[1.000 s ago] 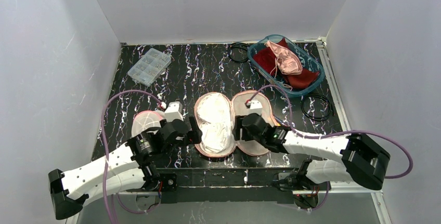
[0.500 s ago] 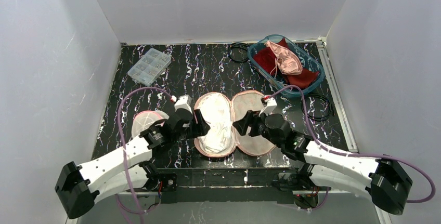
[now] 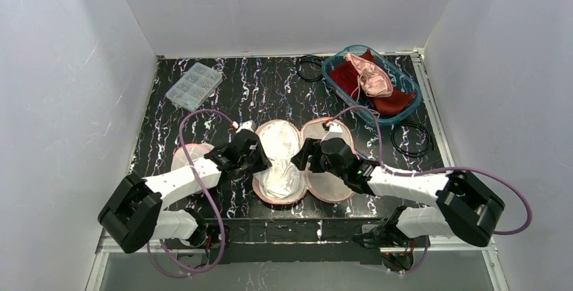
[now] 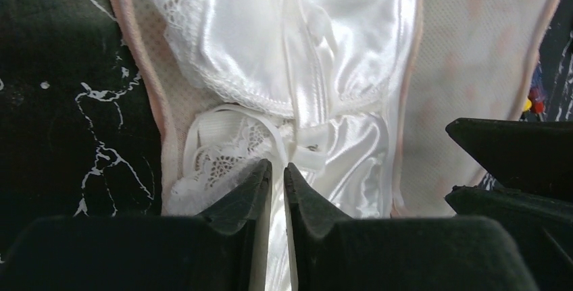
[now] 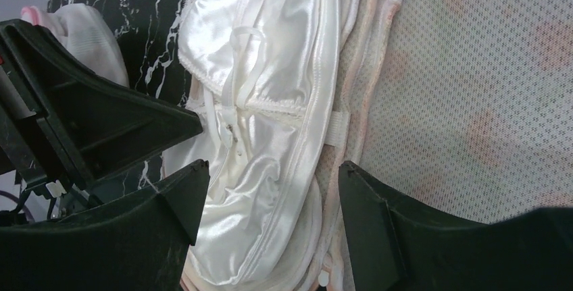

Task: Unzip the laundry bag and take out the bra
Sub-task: Pick up the bra from the laundry bag.

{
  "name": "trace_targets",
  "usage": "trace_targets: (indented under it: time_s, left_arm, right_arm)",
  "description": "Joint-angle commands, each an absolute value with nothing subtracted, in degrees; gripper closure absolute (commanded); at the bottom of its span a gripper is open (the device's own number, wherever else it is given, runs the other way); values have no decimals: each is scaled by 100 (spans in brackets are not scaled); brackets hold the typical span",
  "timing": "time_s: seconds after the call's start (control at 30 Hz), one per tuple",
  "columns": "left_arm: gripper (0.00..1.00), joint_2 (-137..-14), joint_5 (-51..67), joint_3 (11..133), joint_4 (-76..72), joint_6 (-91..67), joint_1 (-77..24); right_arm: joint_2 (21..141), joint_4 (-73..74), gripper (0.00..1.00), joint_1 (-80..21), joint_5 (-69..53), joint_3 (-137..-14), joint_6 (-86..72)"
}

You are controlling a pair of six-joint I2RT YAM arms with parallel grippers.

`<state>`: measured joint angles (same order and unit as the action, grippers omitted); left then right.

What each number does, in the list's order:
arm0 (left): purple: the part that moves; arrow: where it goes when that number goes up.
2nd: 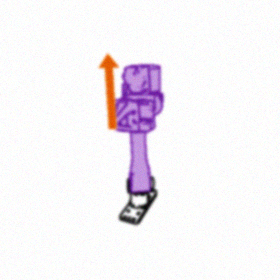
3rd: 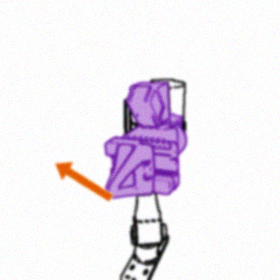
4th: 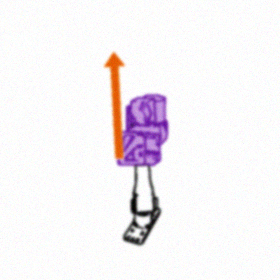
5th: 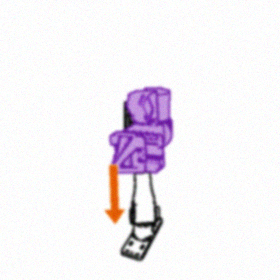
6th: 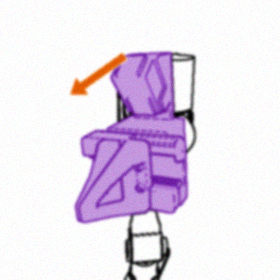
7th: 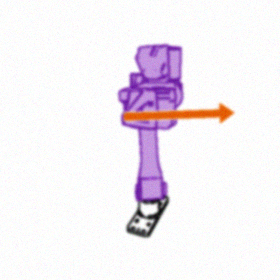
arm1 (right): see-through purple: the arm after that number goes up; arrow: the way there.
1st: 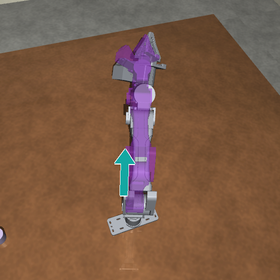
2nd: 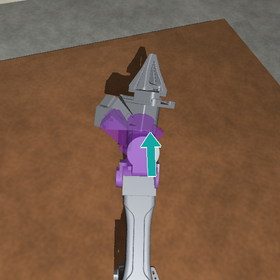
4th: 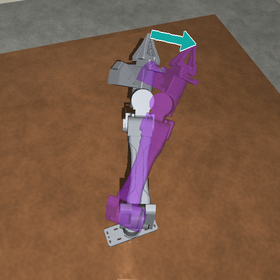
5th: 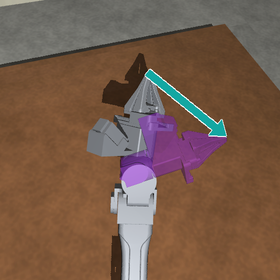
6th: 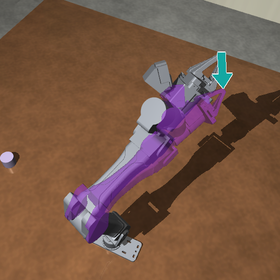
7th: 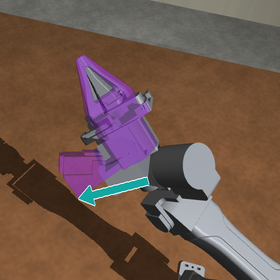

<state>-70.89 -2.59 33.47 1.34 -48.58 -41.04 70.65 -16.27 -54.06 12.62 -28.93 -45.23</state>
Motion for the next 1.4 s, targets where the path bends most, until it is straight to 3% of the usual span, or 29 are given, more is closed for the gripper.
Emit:
trace_targets:
  time_s: [0.0,0.4,0.73,1.0,1.23,1.37]
  left_arm:
    - [90,-7357,-442,3407,220,-4877,-3993]
    - [94,-7608,-443,3139,27,-4908,-3929]
    - [96,-7586,-267,2944,-342,-5034,-3911]
    - [96,-7452,-182,2936,-360,-5026,-3910]
    - [97,-7217,-184,2918,-321,-5010,-3905]
    - [97,-7195,-138,2924,-338,-5016,-3911]
  right_arm:
    - [7500,-2090,22,-5261,1144,-3211,-4864]
    - [8303,-2558,28,-5159,631,-3452,-4917]
    - [8886,-2456,26,-5136,445,-3689,-5206]
    - [9251,-2739,37,-5131,196,-3838,-5420]
    - [9229,-2423,25,-5129,475,-3862,-5521]
    - [9349,-2605,30,-5127,296,-3884,-5485]
